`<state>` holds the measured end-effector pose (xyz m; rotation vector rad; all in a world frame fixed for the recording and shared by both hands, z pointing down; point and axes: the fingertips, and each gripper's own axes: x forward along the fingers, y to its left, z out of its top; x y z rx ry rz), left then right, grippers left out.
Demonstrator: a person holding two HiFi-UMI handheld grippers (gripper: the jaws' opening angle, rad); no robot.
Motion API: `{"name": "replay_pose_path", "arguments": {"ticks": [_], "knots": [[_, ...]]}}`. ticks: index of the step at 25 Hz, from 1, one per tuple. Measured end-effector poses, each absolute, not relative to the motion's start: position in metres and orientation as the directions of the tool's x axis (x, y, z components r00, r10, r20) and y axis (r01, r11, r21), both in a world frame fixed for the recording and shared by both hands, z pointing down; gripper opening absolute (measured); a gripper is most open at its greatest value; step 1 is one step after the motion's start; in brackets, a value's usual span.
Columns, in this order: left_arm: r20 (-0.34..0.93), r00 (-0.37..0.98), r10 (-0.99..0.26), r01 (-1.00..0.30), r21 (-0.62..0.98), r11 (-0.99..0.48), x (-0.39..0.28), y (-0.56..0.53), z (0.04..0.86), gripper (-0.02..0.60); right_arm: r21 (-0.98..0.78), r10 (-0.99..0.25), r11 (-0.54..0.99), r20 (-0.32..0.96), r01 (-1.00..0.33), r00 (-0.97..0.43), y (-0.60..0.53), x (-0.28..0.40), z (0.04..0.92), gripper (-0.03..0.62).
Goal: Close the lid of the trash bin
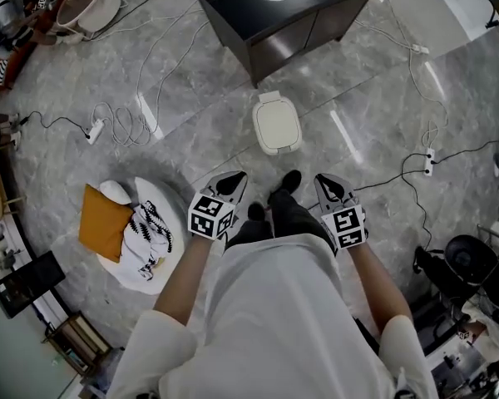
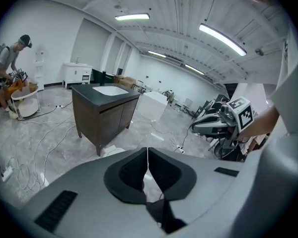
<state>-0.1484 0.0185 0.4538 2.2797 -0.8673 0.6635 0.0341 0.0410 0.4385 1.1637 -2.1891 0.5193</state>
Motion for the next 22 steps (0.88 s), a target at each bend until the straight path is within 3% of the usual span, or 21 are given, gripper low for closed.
{"name": "replay_pose_path", "arguments": {"ticks": [22], "knots": [[0.502, 0.699, -0.509, -0.696, 0.313, -0.646, -0.198, 0.115, 0.377, 0.018, -0.004, -0.738, 0.426, 0.577, -0.905, -0.350, 0.147, 0.035, 0.366, 0.034]]}}
